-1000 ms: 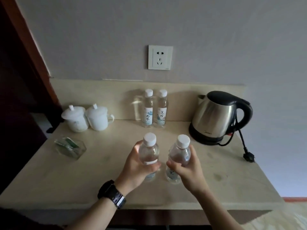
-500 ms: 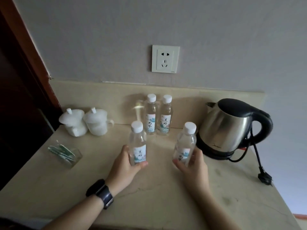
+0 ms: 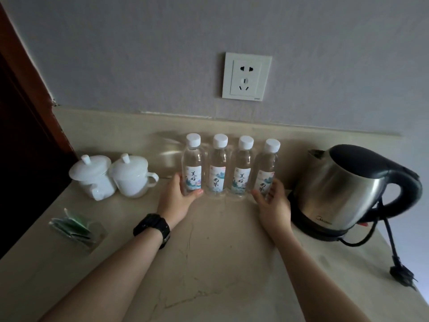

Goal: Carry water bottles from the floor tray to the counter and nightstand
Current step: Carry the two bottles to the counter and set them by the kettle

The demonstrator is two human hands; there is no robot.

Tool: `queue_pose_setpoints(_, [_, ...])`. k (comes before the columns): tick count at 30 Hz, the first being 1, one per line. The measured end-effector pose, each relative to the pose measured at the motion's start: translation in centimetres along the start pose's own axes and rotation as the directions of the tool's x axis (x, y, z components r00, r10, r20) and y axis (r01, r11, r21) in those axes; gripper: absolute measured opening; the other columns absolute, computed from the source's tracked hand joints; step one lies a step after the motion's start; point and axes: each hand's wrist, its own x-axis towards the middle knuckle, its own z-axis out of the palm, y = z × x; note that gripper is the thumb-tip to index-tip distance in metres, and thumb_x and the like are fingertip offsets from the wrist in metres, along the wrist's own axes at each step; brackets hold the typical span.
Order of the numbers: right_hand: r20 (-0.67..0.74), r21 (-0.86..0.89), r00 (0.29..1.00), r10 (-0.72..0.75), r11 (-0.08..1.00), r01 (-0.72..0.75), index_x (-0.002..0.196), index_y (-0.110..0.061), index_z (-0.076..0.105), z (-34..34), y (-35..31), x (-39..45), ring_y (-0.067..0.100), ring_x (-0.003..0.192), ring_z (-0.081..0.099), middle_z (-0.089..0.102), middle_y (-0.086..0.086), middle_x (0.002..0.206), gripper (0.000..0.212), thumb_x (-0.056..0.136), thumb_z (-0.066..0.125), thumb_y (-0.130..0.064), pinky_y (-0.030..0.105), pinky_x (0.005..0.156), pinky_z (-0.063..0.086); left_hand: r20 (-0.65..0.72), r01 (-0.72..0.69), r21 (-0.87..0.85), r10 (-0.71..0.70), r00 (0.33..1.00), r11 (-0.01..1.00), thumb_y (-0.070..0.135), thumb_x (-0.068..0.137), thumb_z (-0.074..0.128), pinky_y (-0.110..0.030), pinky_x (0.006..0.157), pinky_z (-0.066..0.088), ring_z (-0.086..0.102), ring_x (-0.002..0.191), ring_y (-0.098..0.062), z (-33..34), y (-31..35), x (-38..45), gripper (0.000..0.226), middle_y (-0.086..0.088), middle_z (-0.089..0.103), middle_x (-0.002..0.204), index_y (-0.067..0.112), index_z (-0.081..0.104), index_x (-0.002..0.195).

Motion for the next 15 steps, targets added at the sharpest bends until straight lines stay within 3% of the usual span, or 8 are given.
queue_pose_setpoints(5, [-0.025,-0.038,0.999,-0.025,0.999,0.024,0.119,-0.036,0.053,0.40,0.50,0.40,0.012,0.108,0.061,0.063,-0.012,0.113,0.039,0.085,0.073,-0.034,0.036,0.093,0.051,0.025,-0.004,-0.048,0.005,1.000,0.999,0.029,0.078,0.082,-0.037,0.086,0.055,0.067,0.097,-0.012,0.50,-0.23,0.66,0.049,0.008,0.069,0.110,0.022,0.053,0.117])
queue_pose_setpoints(9, [-0.017,-0.020,1.000,-0.005,1.000,0.005,0.118,-0.034,0.051,0.49,0.37,0.54,0.009,0.103,0.063,0.066,-0.009,0.113,0.038,0.086,0.072,-0.031,0.034,0.090,0.052,0.013,-0.019,-0.033,0.019,1.000,0.999,0.025,0.079,0.082,-0.029,0.080,0.052,0.066,0.093,-0.012,0.61,-0.04,0.73,0.049,0.006,0.068,0.107,0.017,0.054,0.118])
queue_pose_setpoints(15, [-0.008,-0.014,1.000,-0.001,1.000,0.001,0.121,-0.034,0.050,0.60,0.13,0.38,0.008,0.102,0.064,0.067,-0.011,0.112,0.042,0.085,0.073,-0.032,0.031,0.088,0.051,0.004,0.009,0.014,-0.009,1.000,1.000,0.034,0.077,0.082,-0.035,0.085,0.054,0.067,0.103,-0.016,0.48,0.18,0.58,0.059,0.005,0.068,0.116,0.020,0.051,0.125])
